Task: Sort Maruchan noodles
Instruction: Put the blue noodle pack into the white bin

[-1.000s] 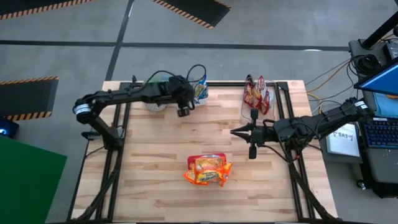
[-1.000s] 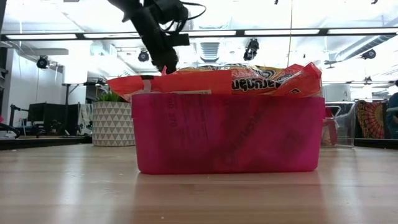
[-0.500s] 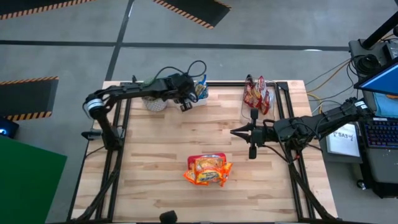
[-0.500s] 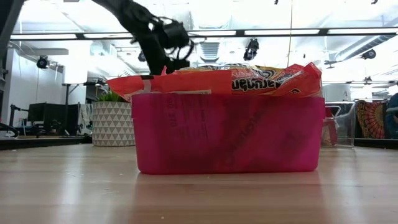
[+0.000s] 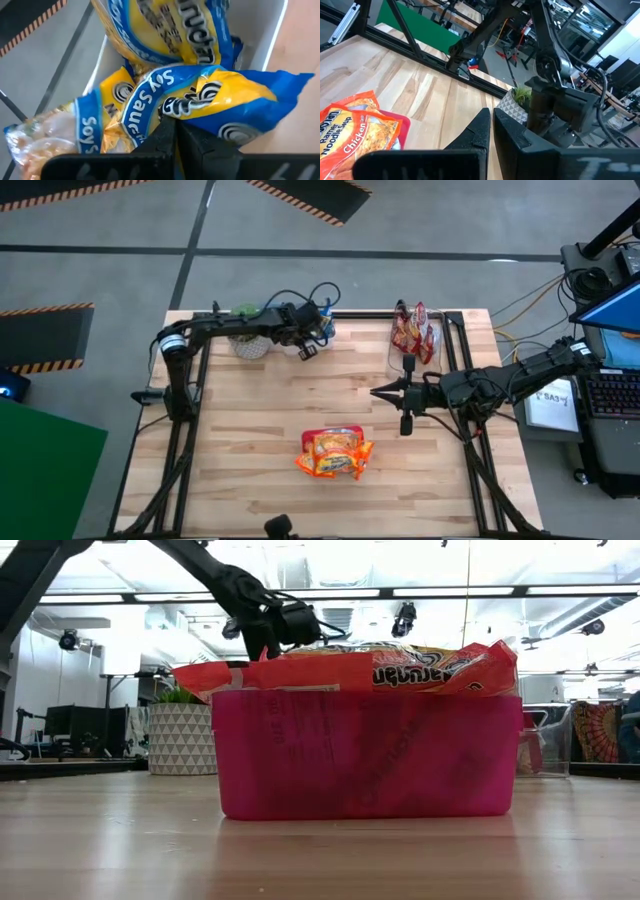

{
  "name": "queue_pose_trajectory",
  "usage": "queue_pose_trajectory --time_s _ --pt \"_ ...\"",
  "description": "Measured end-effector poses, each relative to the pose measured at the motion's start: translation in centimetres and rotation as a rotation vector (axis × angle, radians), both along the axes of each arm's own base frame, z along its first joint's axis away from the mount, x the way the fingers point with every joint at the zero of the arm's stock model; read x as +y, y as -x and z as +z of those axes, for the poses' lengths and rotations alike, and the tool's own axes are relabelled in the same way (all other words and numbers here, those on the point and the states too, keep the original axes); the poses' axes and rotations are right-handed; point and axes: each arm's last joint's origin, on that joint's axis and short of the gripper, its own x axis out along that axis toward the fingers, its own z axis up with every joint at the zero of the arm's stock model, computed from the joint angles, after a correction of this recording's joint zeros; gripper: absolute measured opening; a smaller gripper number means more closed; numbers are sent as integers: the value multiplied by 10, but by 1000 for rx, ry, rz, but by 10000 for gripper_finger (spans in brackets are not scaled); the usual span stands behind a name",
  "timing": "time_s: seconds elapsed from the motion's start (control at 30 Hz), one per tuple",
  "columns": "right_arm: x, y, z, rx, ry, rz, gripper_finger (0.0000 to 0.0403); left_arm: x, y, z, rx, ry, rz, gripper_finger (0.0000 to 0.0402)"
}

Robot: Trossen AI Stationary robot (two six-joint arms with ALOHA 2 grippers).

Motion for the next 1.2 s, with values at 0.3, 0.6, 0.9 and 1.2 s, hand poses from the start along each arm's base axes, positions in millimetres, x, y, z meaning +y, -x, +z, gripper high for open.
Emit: queue_pose_trajectory --time_s 0.3,0.6,0.9,1.2 --pt "0 0 0 2 -16 -3 13 2 -10 31 -97 -44 -4 0" --pt "0 0 -1 11 -15 -4 13 8 -16 16 -160 -47 64 0" --pt "0 0 -1 12 -16 -4 13 2 -11 40 -183 -117 78 0" --pt "0 0 -1 11 -21 -5 13 -15 -11 34 -193 -10 -82 0"
